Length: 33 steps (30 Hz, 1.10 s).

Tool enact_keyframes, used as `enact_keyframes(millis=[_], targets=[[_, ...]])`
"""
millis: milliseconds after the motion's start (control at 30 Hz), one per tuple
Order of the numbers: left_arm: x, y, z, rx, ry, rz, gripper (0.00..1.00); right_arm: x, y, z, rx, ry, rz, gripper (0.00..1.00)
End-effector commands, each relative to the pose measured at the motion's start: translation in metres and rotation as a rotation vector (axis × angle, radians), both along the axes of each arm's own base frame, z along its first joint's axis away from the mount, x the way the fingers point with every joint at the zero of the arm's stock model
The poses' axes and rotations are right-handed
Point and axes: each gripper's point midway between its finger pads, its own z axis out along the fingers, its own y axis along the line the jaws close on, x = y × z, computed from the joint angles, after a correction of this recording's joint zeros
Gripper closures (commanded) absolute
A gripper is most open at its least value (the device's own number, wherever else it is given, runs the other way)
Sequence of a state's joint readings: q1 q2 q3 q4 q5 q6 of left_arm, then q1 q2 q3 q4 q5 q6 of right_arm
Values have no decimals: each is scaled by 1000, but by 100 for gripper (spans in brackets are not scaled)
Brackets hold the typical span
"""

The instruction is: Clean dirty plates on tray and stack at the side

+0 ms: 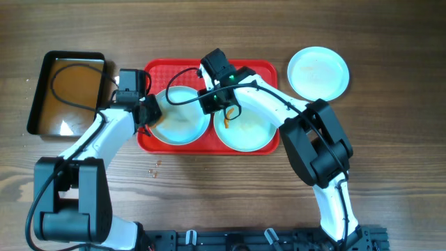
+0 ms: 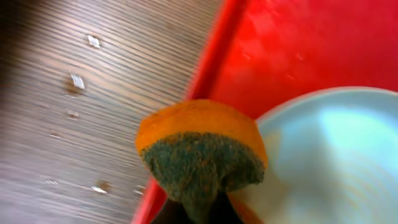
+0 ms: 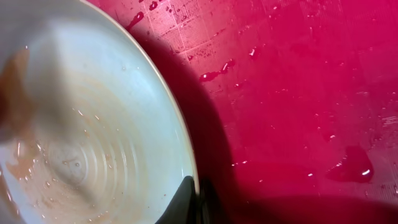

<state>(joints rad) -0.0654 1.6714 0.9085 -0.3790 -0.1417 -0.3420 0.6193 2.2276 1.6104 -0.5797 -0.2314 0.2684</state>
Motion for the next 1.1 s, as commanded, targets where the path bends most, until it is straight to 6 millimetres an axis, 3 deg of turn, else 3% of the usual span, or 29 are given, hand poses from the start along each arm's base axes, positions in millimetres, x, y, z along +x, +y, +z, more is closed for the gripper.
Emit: enact_keyframes(millis=[0,100,233,367,467,600,733,833,933,967,1067], targets=[[9,27,33,135,-105,56,96,2,-13,-19,-66,9,-21,96],[20,28,64,106,-222,100,96,2,-14,-20,-67,10,-19,96],[18,39,102,-47,-343,226,96,-1,-15,-21,-75,19,-17,96],[3,17,119,-335,-328,136,96,6,-11,-6,-78,-69,126,96],[-17,18,111,-464,-246,150,96,26,-11,37,-95,-209,142,96],[-33,30,99,-466,-179,207,96,40,-19,111,-179,-455,228,95],[-33,33,99,-466,-178,214,96,50,-44,207,-517,-817,231,96],[-34,33,98,-466,-177,215,96,42,-43,263,-771,-1020,254,96],[-35,32,97,-467,-169,217,96,29,-36,286,-975,-1099,313,96],[-36,32,97,-467,-166,218,96,19,-24,294,-1041,-1134,376,96],[-35,32,97,-467,-167,217,96,12,-12,300,-1069,-1164,435,96]])
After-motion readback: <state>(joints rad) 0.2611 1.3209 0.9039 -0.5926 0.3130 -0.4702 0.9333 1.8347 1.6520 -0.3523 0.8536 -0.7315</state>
